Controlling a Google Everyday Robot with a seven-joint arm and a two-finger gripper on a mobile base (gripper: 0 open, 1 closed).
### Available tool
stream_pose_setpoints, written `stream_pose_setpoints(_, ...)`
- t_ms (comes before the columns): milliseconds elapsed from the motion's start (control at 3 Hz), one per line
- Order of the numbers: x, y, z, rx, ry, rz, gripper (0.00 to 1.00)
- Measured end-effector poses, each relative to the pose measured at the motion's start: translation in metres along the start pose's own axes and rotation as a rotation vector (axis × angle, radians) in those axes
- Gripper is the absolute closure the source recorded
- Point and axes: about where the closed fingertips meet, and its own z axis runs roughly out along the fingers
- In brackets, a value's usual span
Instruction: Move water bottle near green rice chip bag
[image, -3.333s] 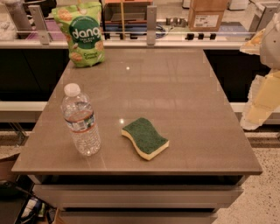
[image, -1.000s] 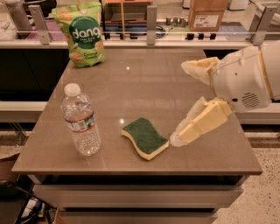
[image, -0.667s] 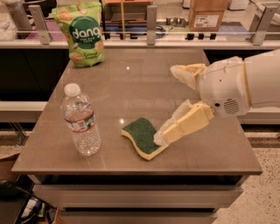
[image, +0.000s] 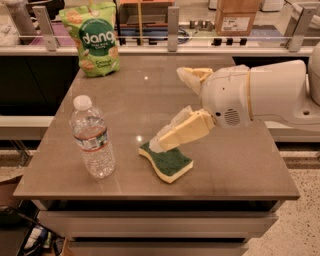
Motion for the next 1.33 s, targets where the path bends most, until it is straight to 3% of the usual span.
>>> stream_pose_setpoints(667, 0.001, 0.013, 0.033, -0.086, -0.031, 0.012, 0.0)
stream_pose_setpoints(1333, -0.008, 0.031, 0.071, -0.047, -0.122, 0.025, 0.0)
